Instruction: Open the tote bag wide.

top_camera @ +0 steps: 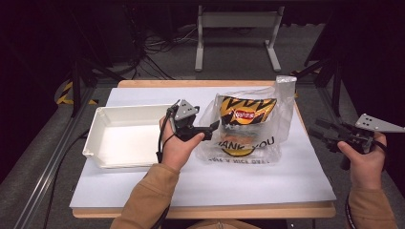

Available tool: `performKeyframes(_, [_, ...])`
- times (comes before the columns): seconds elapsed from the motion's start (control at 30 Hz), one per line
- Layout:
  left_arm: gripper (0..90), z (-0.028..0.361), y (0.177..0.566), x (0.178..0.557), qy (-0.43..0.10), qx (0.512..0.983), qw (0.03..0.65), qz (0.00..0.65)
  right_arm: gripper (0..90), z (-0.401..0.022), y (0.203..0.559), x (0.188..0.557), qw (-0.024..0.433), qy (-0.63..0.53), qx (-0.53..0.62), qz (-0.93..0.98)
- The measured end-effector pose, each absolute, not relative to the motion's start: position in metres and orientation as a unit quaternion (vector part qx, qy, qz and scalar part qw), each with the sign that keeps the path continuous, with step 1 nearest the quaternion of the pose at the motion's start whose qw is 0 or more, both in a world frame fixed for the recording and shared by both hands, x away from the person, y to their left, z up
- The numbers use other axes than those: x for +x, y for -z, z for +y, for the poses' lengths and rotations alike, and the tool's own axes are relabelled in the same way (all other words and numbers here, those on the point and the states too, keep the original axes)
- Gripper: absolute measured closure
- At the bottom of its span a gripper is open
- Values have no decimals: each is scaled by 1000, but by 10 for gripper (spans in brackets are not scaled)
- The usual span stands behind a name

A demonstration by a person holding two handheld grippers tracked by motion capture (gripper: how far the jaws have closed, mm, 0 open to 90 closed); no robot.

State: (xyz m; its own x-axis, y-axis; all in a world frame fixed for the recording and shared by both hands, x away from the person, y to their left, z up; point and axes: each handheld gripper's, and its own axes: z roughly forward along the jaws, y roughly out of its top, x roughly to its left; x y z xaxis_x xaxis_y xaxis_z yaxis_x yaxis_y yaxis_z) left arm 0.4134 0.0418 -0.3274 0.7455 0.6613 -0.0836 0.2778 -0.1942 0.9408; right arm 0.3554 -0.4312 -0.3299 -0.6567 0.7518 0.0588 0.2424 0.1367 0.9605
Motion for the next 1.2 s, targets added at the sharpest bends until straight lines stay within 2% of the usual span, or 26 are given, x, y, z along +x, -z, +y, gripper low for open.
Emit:
performKeyframes(0.23, [183,33,308,423,-176,756,555,299,452,-433,330,355,229,-559,347,717])
performKeyframes(0.43, [311,27,306,435,-157,758,562,291,451,-434,330,355,231,-560,347,716])
performKeyframes(0.47, [348,27,306,436,-157,758,564,288,451,-434,330,355,230,-559,347,717])
performKeyframes(0.57, [587,28,306,436,-154,762,564,278,451,-434,330,355,229,-559,348,717])
performKeyframes(0.67, [782,30,306,435,-150,768,558,275,451,-434,330,355,230,-559,347,717])
performKeyframes(0.77, [878,33,305,433,-162,771,553,271,452,-434,330,355,229,-558,347,718])
performKeyframes(1.2, [900,43,305,417,-151,785,553,232,451,-432,330,355,228,-558,344,720])
